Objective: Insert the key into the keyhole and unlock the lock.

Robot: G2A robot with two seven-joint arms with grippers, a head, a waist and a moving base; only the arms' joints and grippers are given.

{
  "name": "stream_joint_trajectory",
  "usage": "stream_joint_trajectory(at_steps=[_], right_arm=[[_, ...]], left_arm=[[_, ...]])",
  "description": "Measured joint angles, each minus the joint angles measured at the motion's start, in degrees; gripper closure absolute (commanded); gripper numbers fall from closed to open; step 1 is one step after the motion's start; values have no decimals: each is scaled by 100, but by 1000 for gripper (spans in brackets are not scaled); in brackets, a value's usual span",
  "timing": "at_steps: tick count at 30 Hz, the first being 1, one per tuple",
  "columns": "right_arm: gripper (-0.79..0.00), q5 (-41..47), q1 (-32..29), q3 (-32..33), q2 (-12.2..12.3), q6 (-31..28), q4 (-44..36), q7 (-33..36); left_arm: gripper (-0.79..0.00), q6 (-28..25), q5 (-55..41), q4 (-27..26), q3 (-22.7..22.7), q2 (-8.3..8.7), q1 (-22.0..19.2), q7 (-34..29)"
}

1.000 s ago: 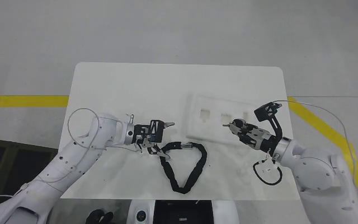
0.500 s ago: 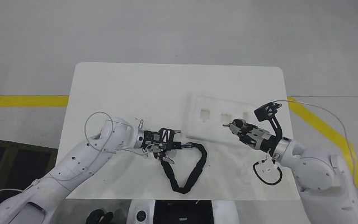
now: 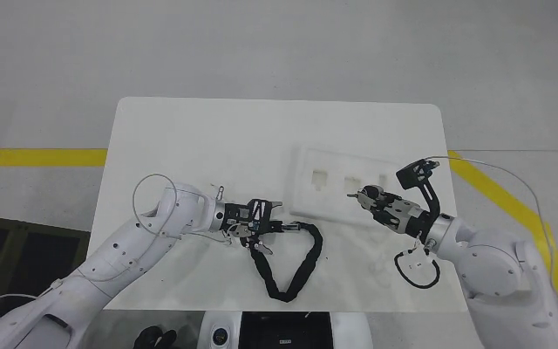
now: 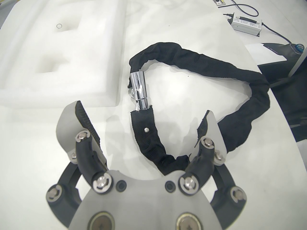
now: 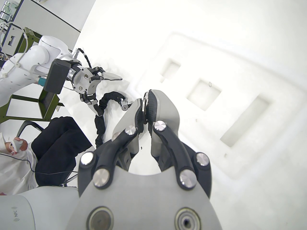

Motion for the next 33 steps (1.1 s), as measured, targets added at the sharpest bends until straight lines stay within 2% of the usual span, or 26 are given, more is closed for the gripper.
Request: stream_joint_trajectory(at_steps=[3,7,17,23,25,33], right_arm=[[0,0,0,0,0,0,0,0],[0,0,0,0,0,0,0,0],[0,0,0,0,0,0,0,0],[0,0,0,0,0,0,0,0],[0,0,0,0,0,0,0,0],[0,0,0,0,0,0,0,0]], left_arm=[[-785,15,-4,-6,-5,0,9,-12],[-785,58,-45,-241,-53,2,94,-391],[-785,-11,-757,-798,-62,-83,218,-2187],[-785,36,-1093,-1076,-64,-126,249,-2939],[-714,43,-1147,-1130,-62,-137,257,-3137],[-650,-28,-1238,-1227,36,-209,210,-3579]])
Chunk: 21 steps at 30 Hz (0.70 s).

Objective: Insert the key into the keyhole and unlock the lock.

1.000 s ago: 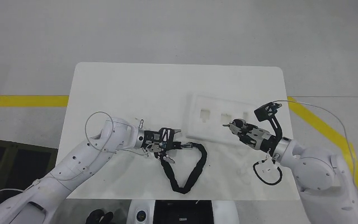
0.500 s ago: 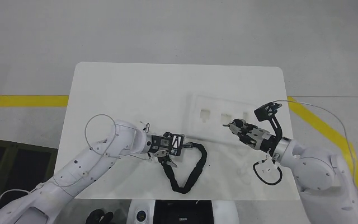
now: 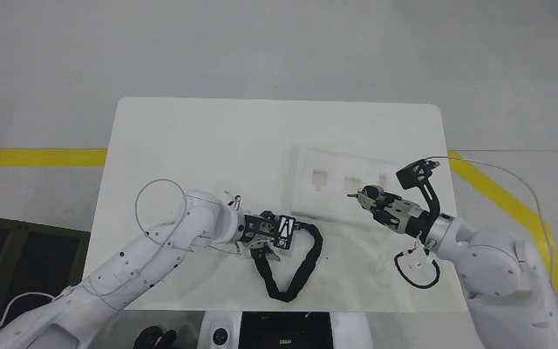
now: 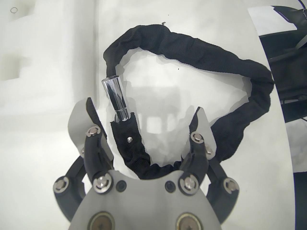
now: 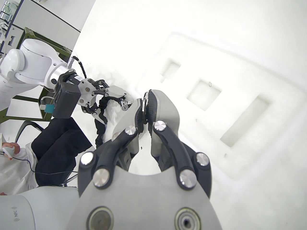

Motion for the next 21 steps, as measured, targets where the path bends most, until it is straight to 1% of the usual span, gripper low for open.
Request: stream_joint_trajectory(at_steps=[5,8,9,13,15,21], right_arm=[[0,0,0,0,0,0,0,0],[0,0,0,0,0,0,0,0],[0,0,0,0,0,0,0,0],[0,0,0,0,0,0,0,0],[0,0,0,0,0,0,0,0],[0,0,0,0,0,0,0,0]], left_arm=[[-671,5,-43,30,78,-67,-73,-153],[-668,52,-44,65,109,-109,-134,-226],[-653,74,-44,76,116,-121,-150,-251],[-542,144,-65,118,145,-174,-220,-393],[-514,134,-79,141,168,-195,-247,-467],[-520,152,-127,196,250,-268,-305,-684]])
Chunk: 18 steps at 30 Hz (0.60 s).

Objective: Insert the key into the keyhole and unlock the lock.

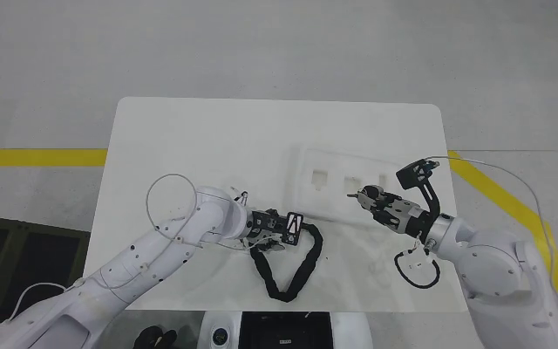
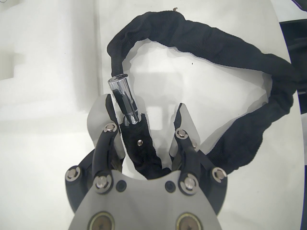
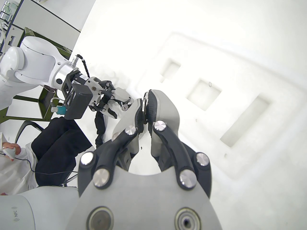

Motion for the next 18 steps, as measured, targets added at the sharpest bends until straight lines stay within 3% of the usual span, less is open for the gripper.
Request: stream_joint_trajectory(at_steps=[4,11,18], right_arm=[[0,0,0,0,0,0,0,0],[0,0,0,0,0,0,0,0],[0,0,0,0,0,0,0,0]], left_arm=[[-502,94,5,-12,17,-42,-34,-89],[-354,191,-96,48,51,-123,-101,-264],[-314,239,-298,156,48,-186,-141,-403]])
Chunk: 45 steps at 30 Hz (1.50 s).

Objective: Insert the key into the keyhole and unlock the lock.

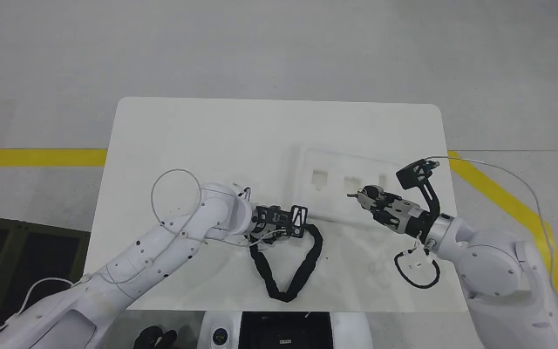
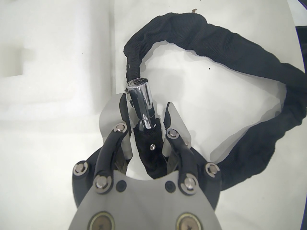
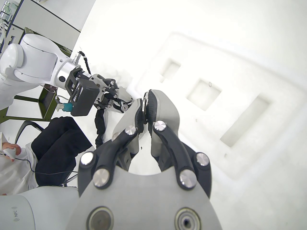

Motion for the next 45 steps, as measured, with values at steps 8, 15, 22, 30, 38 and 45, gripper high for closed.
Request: stream_joint_trajectory(at_steps=[8,15,22,30,38,45], right_arm=[[0,0,0,0,0,0,0,0],[0,0,0,0,0,0,0,0],[0,0,0,0,0,0,0,0],[0,116,-29,-143,-6,-69,-32,-81],[0,190,99,-622,-12,93,-297,106],[0,64,379,-1251,-56,371,-286,33]], left_arm=[[0,61,-248,181,-40,-62,-33,-22],[0,21,-445,317,-143,-82,-23,164],[0,-179,-440,514,-559,27,220,1153],[0,-253,279,480,-1131,213,672,2812],[0,279,1223,515,-1354,287,1018,4451],[0,726,1962,613,-1266,272,1067,5218]])
